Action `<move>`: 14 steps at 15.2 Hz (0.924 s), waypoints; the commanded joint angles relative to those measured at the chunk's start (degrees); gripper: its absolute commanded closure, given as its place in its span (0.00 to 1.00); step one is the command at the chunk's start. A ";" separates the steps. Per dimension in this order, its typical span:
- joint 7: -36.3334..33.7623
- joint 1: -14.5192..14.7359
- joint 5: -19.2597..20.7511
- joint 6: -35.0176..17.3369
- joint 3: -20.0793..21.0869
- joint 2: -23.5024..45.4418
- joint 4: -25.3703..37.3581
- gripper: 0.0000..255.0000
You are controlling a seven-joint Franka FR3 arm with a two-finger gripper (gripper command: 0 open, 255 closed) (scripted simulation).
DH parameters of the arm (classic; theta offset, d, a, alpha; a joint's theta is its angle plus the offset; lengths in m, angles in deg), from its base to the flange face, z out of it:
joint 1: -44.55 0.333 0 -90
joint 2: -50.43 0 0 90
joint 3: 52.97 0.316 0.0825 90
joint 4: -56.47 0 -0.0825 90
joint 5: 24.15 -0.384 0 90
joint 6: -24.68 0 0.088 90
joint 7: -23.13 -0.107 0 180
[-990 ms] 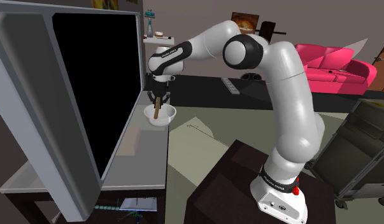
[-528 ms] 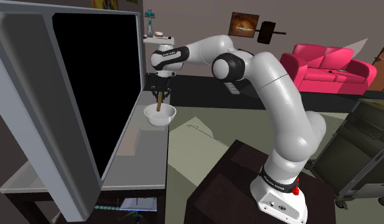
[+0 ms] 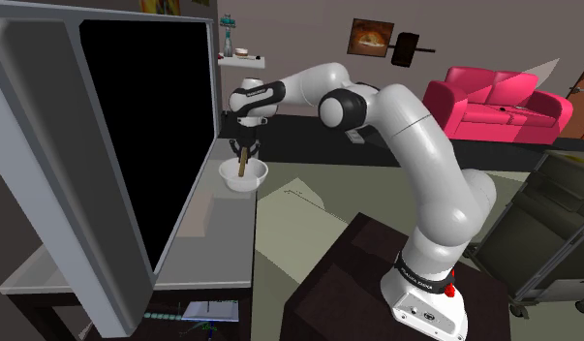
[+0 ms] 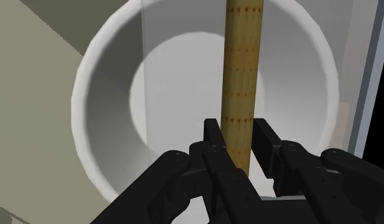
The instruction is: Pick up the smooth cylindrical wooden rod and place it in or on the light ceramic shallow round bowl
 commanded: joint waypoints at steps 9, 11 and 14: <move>0.52 -0.03 -0.14 -3.14 0.06 2.40 -0.74 1.00; 0.52 -0.03 -0.14 -3.14 0.06 2.40 -0.74 1.00; 0.53 -0.04 -0.14 -3.05 0.05 2.48 -0.56 0.00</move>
